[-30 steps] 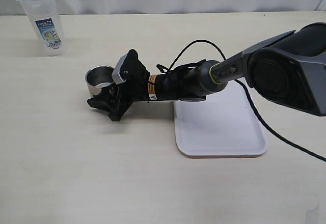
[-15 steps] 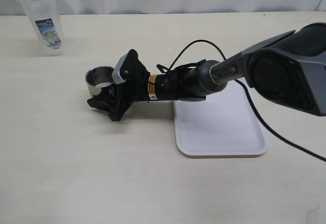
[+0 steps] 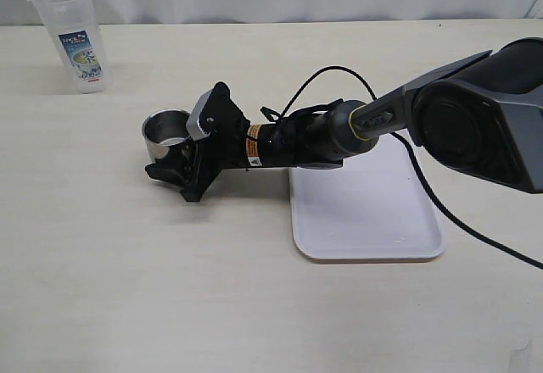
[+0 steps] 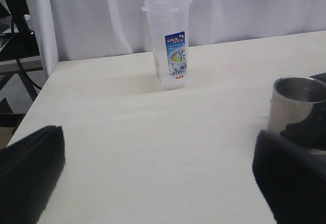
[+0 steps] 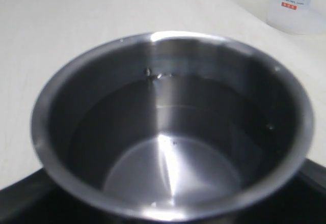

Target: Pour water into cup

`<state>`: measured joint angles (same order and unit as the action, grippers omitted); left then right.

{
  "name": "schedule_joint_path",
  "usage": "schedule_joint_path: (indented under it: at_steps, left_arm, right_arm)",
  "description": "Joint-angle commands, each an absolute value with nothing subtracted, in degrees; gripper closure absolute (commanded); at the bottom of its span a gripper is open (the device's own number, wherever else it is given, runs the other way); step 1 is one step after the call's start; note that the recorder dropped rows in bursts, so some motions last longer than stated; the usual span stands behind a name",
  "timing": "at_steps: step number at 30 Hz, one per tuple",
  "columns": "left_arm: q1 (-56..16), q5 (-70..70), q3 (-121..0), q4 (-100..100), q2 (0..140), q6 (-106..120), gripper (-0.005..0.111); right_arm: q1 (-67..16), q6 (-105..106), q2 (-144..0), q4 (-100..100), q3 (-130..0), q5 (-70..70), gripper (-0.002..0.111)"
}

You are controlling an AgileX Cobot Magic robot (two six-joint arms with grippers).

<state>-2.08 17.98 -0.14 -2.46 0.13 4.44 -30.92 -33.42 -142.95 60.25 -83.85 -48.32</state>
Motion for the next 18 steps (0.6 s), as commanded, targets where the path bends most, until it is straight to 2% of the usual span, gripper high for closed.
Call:
schedule_joint_path:
  at_steps: [1,16,18]
  left_arm:
    - [-1.9,17.6,0.0,-2.6,0.0,4.6,0.014]
    - [-1.9,17.6,0.0,-2.3,0.0,4.6,0.014]
    - [-1.9,17.6,0.0,-2.3,0.0,4.6,0.018]
  right_arm:
    - [-30.8,-33.8,-143.1,60.6,-83.9,-47.4,0.104]
    - [-30.8,-33.8,-143.1,60.6,-83.9,-47.4,0.104]
    - [-30.8,-33.8,-143.1,60.6,-83.9,-47.4,0.104]
